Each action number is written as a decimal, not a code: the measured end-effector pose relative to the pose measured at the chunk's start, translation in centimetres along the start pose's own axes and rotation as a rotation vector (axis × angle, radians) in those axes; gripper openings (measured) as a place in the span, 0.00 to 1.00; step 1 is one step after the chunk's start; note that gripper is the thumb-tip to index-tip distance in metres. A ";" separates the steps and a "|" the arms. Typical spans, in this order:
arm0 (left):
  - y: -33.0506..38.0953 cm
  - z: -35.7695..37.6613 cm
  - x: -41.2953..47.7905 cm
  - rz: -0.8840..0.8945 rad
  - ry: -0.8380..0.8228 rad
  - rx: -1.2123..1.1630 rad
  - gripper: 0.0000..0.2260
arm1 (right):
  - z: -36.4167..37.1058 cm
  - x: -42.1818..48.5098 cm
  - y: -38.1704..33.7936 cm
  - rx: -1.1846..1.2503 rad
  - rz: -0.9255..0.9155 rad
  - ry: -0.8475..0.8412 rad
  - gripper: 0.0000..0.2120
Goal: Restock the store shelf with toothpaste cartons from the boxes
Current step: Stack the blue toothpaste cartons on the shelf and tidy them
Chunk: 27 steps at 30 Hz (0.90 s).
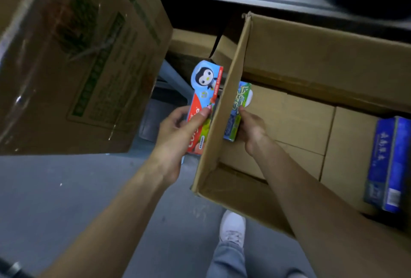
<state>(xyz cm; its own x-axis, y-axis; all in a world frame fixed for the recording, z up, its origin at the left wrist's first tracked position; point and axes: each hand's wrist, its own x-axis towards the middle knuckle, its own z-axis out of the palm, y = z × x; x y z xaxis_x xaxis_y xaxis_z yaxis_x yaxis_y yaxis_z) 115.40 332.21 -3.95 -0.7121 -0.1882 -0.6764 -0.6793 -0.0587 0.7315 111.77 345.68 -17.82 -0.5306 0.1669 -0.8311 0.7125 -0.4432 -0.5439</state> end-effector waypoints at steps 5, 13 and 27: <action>-0.5 0.1 0.3 -0.006 -0.022 -0.004 0.21 | -0.1 0.8 -0.2 0.035 0.017 0.007 0.10; -0.8 0.0 0.6 -0.023 -0.033 0.012 0.24 | 0.0 1.4 -0.9 0.072 -0.002 -0.007 0.08; 0.0 0.6 2.0 -0.009 -0.052 -0.011 0.23 | 0.5 3.0 -3.7 0.106 -0.014 0.112 0.11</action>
<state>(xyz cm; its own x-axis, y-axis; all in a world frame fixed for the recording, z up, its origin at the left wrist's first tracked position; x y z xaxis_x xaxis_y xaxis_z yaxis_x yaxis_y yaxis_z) 113.92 332.46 -5.34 -0.7142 -0.1362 -0.6865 -0.6841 -0.0711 0.7259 107.32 347.34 -18.27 -0.4811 0.2680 -0.8347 0.6502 -0.5296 -0.5448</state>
